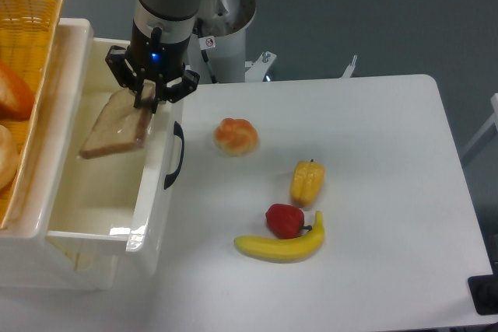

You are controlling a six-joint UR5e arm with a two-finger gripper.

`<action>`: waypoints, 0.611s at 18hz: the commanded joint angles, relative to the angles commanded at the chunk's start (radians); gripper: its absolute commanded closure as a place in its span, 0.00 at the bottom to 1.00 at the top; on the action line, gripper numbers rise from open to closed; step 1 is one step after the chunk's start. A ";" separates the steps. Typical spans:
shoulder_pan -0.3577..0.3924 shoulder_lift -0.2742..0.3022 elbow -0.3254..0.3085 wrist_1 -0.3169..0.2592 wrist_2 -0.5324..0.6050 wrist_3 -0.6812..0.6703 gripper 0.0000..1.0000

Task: Place the toast in the upper white drawer
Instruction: 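Lower the toast into the white drawer, then open the gripper to release the toast inside the drawer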

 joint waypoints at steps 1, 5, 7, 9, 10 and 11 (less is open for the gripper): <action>0.000 0.000 0.002 0.000 0.000 0.000 0.15; 0.002 0.003 0.005 0.015 0.003 0.002 0.13; 0.003 0.000 0.008 0.020 0.014 0.003 0.11; 0.006 0.000 0.005 0.014 0.093 0.003 0.09; 0.012 0.000 0.005 0.014 0.121 0.003 0.08; 0.015 -0.002 0.006 0.015 0.132 0.003 0.05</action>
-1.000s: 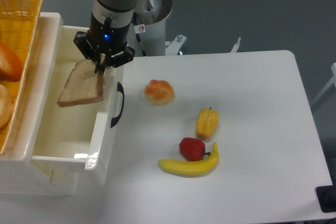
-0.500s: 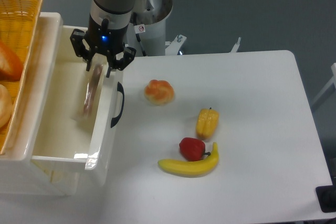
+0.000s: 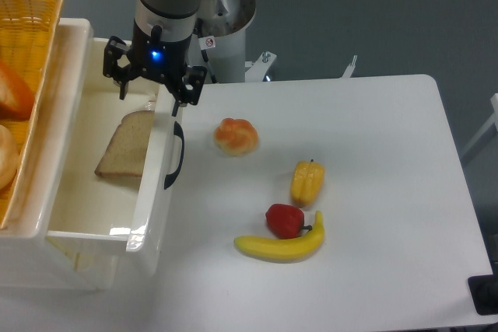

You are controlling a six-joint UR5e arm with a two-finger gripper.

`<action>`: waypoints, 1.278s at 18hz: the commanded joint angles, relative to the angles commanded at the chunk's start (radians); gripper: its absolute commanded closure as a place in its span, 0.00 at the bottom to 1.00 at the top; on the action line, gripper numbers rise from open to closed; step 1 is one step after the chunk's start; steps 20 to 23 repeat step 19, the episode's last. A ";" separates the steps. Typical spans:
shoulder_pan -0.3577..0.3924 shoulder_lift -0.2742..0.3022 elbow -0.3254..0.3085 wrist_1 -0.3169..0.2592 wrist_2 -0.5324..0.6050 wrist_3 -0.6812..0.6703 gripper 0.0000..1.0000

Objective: Place the toast in the upper white drawer

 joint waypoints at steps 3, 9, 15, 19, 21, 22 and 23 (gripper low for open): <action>0.035 0.000 0.002 -0.002 0.040 0.000 0.00; 0.115 -0.002 0.005 0.094 0.058 0.089 0.00; 0.212 -0.003 -0.006 0.094 0.061 0.267 0.00; 0.239 -0.034 -0.008 0.092 0.130 0.331 0.00; 0.239 -0.034 -0.008 0.092 0.130 0.331 0.00; 0.239 -0.034 -0.008 0.092 0.130 0.331 0.00; 0.239 -0.034 -0.008 0.092 0.130 0.331 0.00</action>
